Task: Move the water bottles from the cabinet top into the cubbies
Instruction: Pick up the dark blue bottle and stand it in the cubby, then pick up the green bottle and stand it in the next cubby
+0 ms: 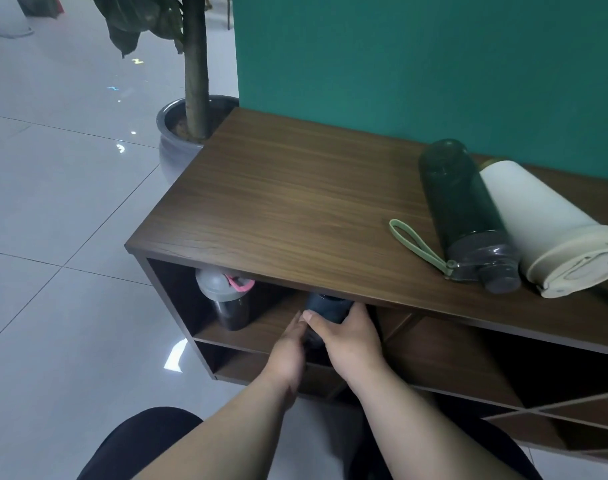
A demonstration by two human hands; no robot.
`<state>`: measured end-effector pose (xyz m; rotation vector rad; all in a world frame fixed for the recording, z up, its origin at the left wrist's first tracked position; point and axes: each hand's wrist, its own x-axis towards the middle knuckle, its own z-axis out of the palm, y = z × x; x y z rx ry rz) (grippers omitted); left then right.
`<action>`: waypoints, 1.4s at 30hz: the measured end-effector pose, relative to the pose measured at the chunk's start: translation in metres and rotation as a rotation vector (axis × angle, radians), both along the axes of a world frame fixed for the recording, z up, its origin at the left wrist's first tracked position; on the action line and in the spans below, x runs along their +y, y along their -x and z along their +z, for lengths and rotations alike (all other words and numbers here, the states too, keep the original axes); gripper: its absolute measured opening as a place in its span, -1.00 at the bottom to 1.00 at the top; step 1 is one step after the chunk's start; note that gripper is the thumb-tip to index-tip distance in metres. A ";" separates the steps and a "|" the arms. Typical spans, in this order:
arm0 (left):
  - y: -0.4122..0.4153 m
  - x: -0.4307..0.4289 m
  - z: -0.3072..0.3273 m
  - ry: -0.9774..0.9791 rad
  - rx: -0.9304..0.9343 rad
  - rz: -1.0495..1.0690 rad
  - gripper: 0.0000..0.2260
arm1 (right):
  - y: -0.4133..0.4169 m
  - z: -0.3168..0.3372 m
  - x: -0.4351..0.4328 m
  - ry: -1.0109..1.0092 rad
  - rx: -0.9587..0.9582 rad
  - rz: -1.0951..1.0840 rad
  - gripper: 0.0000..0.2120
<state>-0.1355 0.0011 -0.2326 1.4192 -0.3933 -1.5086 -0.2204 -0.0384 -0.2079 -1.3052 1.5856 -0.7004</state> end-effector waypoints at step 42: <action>0.044 0.074 0.050 0.047 -0.097 -0.370 -0.93 | 0.093 0.189 -0.006 0.197 0.510 -0.231 -0.28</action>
